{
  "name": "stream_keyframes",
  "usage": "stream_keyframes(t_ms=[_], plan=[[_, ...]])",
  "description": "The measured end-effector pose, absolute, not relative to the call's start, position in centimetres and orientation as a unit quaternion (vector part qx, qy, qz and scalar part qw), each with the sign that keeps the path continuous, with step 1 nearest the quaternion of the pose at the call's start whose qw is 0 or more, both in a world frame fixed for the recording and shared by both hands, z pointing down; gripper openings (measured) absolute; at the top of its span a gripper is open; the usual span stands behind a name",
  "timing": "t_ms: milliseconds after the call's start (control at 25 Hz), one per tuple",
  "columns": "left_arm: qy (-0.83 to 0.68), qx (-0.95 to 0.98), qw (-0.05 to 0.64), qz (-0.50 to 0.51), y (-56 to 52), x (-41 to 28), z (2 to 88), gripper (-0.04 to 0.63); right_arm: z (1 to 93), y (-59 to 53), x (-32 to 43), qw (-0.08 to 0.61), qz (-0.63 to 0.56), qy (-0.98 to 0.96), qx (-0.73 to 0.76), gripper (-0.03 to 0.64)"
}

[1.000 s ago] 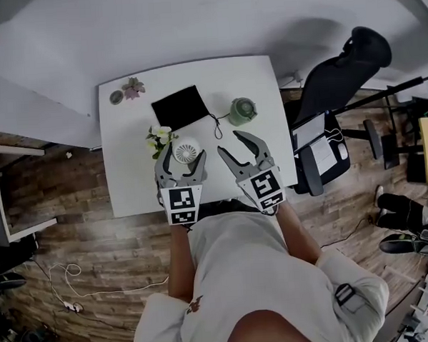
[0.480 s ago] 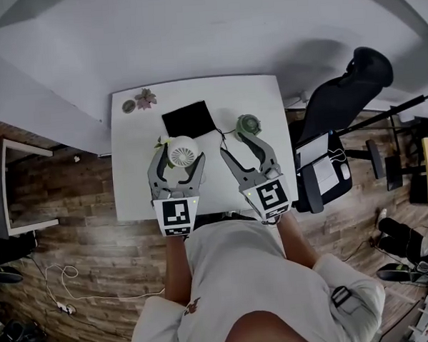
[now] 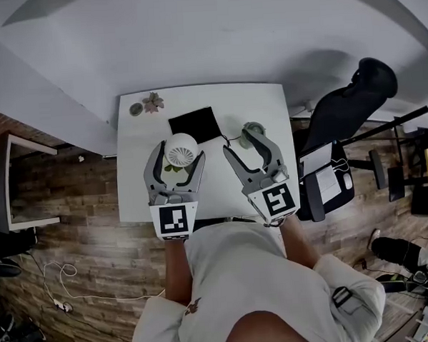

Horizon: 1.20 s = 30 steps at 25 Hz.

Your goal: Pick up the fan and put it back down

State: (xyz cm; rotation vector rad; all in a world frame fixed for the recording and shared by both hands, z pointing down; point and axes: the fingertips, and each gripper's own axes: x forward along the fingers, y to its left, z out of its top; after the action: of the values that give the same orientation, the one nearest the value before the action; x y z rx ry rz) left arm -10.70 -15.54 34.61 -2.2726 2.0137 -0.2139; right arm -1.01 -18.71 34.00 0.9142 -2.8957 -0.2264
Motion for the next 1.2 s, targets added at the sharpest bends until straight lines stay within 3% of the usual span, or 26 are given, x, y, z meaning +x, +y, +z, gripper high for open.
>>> stream_keyframes(t_ms=[1200], plan=[[0.614, -0.772, -0.091, -0.139, -17.8, -9.6, 48.2, 0.36, 46.7, -19.8, -0.7, 0.177, 0.012, -0.94, 0.293, 0.216]])
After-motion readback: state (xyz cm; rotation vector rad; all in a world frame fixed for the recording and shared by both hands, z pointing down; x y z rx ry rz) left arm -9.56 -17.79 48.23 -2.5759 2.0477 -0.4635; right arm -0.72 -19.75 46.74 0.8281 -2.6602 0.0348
